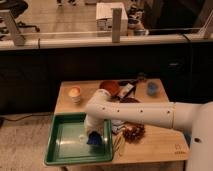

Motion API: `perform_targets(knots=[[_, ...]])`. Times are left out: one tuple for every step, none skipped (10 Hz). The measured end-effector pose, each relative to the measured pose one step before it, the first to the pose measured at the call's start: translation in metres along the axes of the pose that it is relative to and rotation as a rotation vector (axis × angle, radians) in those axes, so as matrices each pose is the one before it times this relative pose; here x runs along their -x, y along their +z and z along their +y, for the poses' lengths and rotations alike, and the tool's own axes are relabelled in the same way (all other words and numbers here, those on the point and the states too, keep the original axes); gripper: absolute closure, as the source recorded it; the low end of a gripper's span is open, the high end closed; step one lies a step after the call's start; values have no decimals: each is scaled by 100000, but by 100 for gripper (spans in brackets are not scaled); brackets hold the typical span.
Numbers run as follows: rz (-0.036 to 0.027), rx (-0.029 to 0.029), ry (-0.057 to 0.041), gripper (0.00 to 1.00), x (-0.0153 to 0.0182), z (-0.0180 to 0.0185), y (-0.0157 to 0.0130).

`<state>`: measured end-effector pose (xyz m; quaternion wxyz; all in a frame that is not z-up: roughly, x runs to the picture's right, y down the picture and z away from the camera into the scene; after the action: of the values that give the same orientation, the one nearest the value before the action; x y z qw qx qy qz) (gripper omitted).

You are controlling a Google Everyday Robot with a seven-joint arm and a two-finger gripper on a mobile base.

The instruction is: Wipe tray with sponge

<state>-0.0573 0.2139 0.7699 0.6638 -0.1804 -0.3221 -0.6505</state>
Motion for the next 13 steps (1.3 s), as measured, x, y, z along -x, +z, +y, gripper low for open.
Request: perform_targets(knots=[[519,289,622,96,-653,22,-67],[1012,355,301,96,-1313,-503,-40],[477,414,-4,96,-936,-674,62],[-172,519,-220,96,-253,-297,97],[-601,1049,-1634,96,-106,-1031,467],[-1069,92,-2882,96,221,-1368,549],[-913,66,-2831,96,562,-768,294],[-1202,437,-2551,96,962,-381,303],[-1509,78,-3622,96,1865,-519,353],[-960,-30,-2059,96,1179,-283,269],[-984,310,-1331,96,1354,177,239],[-590,794,711,96,859,922,144],[-167,825,1501,96,306,1166,107]])
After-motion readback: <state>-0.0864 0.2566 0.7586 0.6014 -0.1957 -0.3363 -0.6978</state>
